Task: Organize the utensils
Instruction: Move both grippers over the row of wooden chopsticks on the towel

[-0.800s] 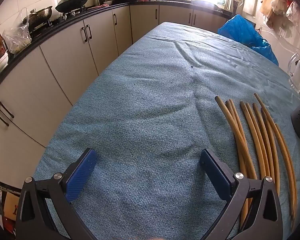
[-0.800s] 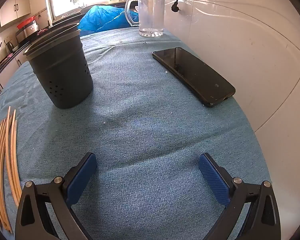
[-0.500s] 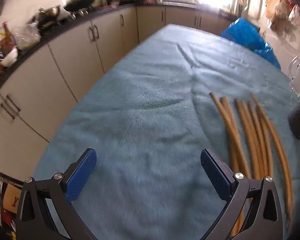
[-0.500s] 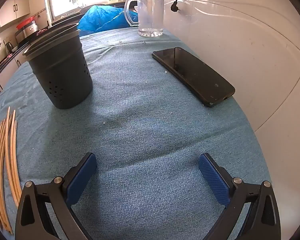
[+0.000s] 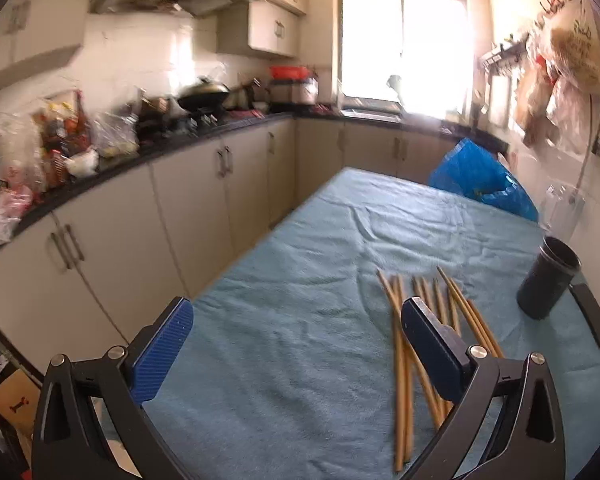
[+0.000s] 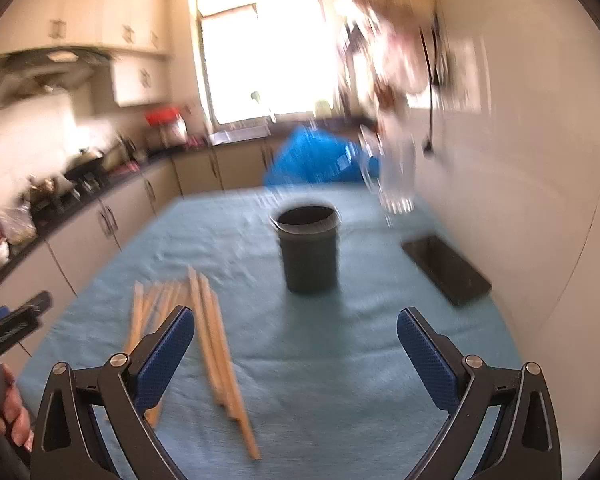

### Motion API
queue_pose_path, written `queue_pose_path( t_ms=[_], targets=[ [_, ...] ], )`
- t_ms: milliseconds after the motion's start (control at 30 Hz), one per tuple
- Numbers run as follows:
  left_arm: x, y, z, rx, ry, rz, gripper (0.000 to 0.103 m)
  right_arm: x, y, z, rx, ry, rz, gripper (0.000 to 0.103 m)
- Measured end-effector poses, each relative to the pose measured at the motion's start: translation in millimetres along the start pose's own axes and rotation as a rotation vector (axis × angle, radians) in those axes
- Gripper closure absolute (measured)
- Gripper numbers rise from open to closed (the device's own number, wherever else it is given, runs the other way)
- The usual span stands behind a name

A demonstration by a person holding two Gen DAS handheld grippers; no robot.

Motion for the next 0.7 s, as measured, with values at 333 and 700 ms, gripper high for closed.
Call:
queue_pose_path(
  t_ms=[333,700],
  targets=[
    [-2,9,14,-0.045,-0.039,-0.024,0.000,-34,6,9,0.007,0.046,-0.047,0.000],
    [16,-1,25,-0.079,-0.084,-0.034,0.000,-37,9,15,-0.034,0.076,-0.075,0.000]
  ],
)
Point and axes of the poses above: each gripper's, at about its wrist camera, not at the fingertips, and y roughly against the way its jaws point, x to its right, z to its underside, the point moved 1 cm from there along -y, roughly the way its jaws point, and after that the axes turned 8 degrees about x, right-handed, at the moved point
